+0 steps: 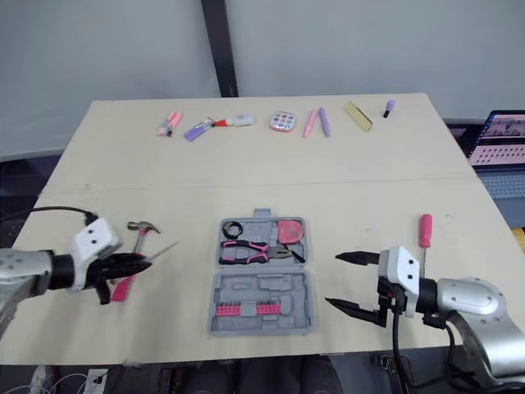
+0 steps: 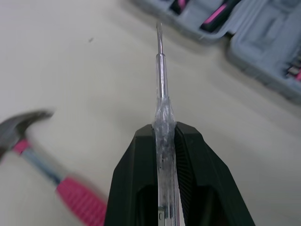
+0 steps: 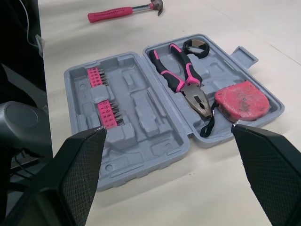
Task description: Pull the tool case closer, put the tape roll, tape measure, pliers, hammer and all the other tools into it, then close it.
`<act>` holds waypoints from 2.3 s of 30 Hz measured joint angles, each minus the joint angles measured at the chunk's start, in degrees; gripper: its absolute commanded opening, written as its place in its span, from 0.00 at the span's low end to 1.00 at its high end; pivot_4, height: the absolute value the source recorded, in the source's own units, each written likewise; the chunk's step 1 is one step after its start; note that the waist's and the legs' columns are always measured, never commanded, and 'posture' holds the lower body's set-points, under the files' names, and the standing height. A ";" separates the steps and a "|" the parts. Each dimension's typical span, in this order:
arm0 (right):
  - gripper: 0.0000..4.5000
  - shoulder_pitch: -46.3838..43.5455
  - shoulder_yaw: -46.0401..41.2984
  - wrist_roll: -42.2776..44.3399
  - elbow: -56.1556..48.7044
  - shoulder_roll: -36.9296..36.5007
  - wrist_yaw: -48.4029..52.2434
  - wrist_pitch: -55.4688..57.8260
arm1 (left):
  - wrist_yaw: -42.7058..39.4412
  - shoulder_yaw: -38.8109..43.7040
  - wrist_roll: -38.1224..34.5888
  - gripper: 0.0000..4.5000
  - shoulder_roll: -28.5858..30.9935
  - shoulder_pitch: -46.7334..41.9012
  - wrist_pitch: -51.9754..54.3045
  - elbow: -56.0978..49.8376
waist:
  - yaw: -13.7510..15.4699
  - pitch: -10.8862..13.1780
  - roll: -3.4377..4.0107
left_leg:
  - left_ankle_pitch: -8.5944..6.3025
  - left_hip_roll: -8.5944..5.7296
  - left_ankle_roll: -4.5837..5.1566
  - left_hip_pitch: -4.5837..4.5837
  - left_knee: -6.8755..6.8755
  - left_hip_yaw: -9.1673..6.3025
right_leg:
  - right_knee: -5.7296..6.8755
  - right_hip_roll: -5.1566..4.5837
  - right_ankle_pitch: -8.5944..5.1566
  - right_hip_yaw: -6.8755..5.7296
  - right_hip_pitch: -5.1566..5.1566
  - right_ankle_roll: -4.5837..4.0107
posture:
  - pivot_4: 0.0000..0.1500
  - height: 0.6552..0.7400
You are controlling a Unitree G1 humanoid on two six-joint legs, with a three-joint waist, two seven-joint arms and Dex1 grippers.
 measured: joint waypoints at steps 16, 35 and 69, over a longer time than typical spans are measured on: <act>1.00 3.17 -0.17 -2.02 0.11 0.02 -0.46 -1.46 | -5.24 -24.23 3.47 0.01 -6.71 -21.72 4.38 -1.46 | -0.01 0.01 0.00 | 0.01 0.00 0.01 -0.03 0.08 0.00 | 0.00 0.03 0.00 0.00 0.00 0.01 | 1.00 1.00; 1.00 8.98 -4.59 -2.58 0.00 -1.20 0.83 -3.83 | -6.17 -41.02 14.99 0.01 -16.58 -33.66 6.64 2.13 | 0.33 0.02 -0.03 | -0.05 -0.01 0.11 -0.09 0.40 -0.03 | -0.03 0.03 0.01 0.00 0.08 0.02 | 1.00 1.00; 1.00 11.45 -4.96 -2.60 -1.54 -1.87 -0.32 -3.25 | -6.72 -47.16 25.62 0.01 -23.79 -37.22 7.15 7.50 | 1.48 0.03 -0.04 | -0.09 -0.03 0.18 -0.10 0.60 -0.03 | -0.02 0.03 0.01 0.01 0.13 0.04 | 1.00 1.00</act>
